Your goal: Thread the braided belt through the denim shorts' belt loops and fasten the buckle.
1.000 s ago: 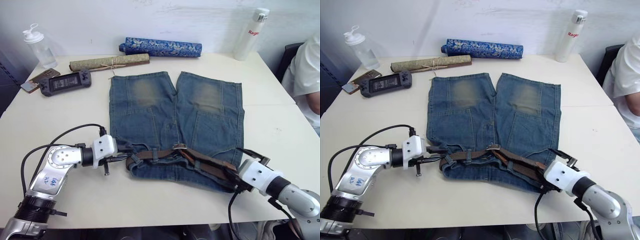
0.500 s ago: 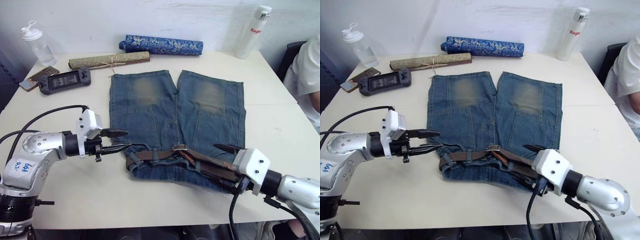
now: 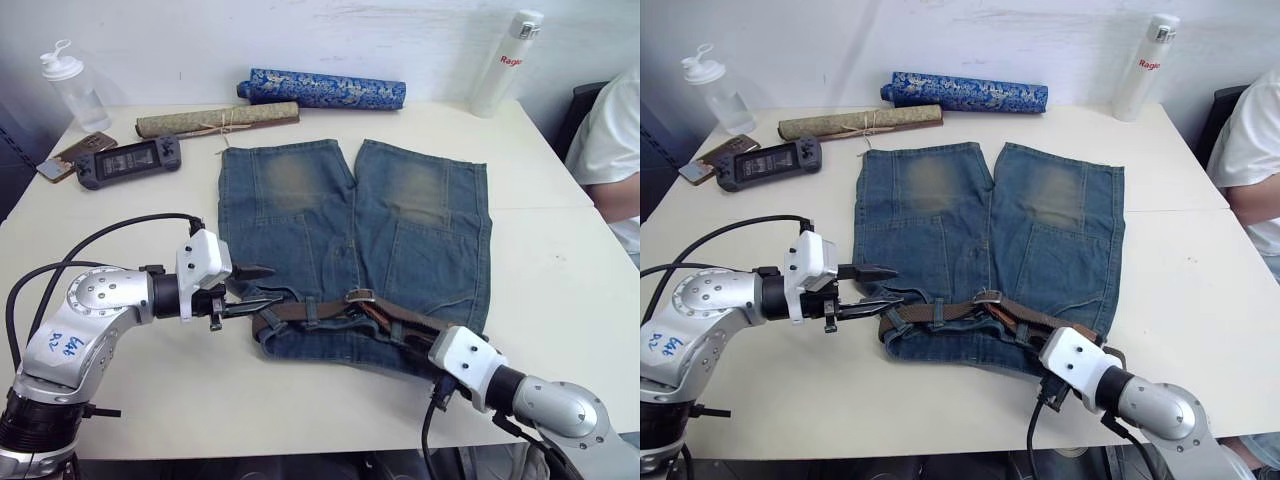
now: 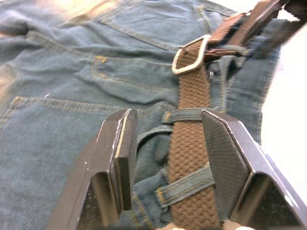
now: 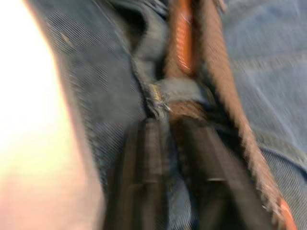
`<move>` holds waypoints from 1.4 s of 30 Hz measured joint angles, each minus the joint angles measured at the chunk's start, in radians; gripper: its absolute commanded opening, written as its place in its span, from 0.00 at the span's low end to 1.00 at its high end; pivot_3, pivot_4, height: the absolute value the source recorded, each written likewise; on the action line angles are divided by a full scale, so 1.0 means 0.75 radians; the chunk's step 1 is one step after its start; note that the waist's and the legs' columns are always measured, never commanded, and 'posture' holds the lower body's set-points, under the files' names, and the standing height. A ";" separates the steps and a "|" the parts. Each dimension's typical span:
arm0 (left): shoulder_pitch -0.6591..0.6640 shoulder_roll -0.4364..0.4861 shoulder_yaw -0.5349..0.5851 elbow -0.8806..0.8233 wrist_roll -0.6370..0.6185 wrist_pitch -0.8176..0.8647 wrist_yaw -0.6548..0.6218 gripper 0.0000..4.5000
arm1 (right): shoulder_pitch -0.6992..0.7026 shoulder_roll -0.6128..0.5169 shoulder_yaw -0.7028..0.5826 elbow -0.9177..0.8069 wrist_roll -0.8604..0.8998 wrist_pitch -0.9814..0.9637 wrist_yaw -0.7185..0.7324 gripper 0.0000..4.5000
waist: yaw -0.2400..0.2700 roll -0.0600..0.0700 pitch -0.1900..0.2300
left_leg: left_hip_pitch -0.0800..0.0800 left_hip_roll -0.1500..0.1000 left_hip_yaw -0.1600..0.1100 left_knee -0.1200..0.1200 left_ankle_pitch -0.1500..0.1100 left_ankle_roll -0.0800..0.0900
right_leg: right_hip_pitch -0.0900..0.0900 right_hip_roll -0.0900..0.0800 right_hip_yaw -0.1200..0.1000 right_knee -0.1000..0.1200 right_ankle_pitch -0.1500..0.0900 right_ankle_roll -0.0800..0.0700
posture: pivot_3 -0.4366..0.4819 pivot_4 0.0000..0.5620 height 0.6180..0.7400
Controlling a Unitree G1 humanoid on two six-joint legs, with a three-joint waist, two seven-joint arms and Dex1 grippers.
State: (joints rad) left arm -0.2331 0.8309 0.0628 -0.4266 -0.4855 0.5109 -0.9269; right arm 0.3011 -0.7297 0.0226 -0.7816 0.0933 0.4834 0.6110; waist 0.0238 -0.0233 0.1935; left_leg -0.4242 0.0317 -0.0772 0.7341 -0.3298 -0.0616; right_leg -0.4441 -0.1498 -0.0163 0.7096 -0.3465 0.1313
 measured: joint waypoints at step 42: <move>0.341 -0.226 0.037 0.161 0.257 -0.173 0.285 0.53 | -0.036 0.043 0.165 0.081 -0.178 -0.132 -0.040 0.03 | 0.001 0.001 -0.007 | 0.003 0.001 0.001 -0.002 0.000 0.001 | 0.005 0.000 0.000 0.001 0.000 -0.001 | 0.48 0.27 0.22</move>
State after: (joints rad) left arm 0.0226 0.6616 0.0904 -0.3058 -0.2929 0.3812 -0.7128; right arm 0.2742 -0.6976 0.1466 -0.7208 -0.0403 0.3847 0.5811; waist 0.0246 -0.0223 0.1880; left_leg -0.4218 0.0324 -0.0765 0.7326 -0.3300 -0.0612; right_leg -0.4400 -0.1497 -0.0163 0.7105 -0.3462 0.1307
